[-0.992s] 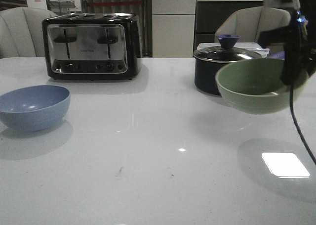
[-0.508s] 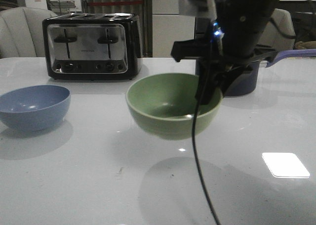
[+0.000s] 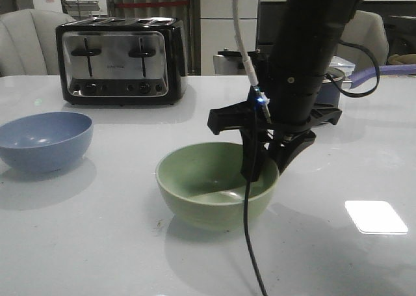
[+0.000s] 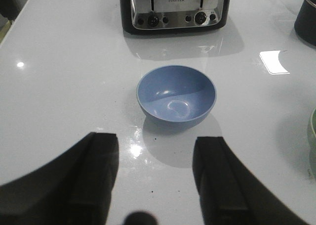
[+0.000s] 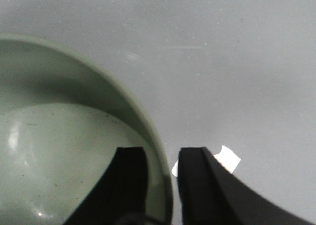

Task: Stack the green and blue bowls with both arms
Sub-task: 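Set the green bowl down, open the right gripper and withdraw, then lower the left gripper onto the rim of the light blue bowl and grasp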

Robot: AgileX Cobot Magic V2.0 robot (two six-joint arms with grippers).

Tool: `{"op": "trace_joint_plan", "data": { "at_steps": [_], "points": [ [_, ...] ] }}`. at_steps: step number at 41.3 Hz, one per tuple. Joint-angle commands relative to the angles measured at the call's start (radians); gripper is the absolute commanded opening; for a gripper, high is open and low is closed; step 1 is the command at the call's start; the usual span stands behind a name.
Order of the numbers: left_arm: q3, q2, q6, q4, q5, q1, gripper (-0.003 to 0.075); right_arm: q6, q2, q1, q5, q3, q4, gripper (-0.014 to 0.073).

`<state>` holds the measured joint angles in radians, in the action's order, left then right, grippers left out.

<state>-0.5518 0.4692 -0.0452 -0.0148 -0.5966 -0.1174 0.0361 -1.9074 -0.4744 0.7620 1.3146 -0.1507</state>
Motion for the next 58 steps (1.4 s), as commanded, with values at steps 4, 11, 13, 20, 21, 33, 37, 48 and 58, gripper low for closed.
{"op": "trace_joint_plan", "data": {
  "at_steps": [4,11,13,20,21,33,37,48,58],
  "points": [
    [-0.029,0.011,0.005,-0.006,0.077,-0.007,0.0403,-0.015,0.108,0.001,-0.034,0.026,0.039,0.0467],
    [-0.029,0.011,0.005,-0.006,0.077,-0.007,0.0403,-0.05,0.255,-0.012,-0.044,-0.007,0.053,0.0467],
    [-0.029,0.011,0.005,-0.006,0.077,-0.007,0.0403,-0.063,0.304,-0.022,-0.062,-0.033,0.053,0.0467],
    [-0.029,0.011,0.005,-0.006,0.077,-0.007,0.0403,-0.082,0.526,-0.042,-0.108,-0.173,0.055,0.0467],
    [-0.029,0.011,0.005,-0.006,0.077,-0.007,0.0403,-0.082,0.562,-0.042,-0.112,-0.199,0.055,0.0467],
    [-0.029,0.011,0.005,-0.006,0.077,-0.007,0.0403,-0.082,0.895,-0.042,-0.12,-0.454,0.061,0.0467],
    [-0.029,0.011,0.005,-0.006,0.077,-0.007,0.0403,-0.082,0.981,-0.042,-0.115,-0.526,0.061,0.0467],
    [-0.029,0.011,-0.001,0.015,0.077,-0.007,0.0403,-0.082,1.168,-0.042,-0.113,-0.631,0.061,0.0467],
    [-0.111,0.132,-0.001,0.029,0.023,-0.007,0.0403,-0.082,1.199,-0.042,-0.119,-0.632,0.061,0.0467]
  ]
}}
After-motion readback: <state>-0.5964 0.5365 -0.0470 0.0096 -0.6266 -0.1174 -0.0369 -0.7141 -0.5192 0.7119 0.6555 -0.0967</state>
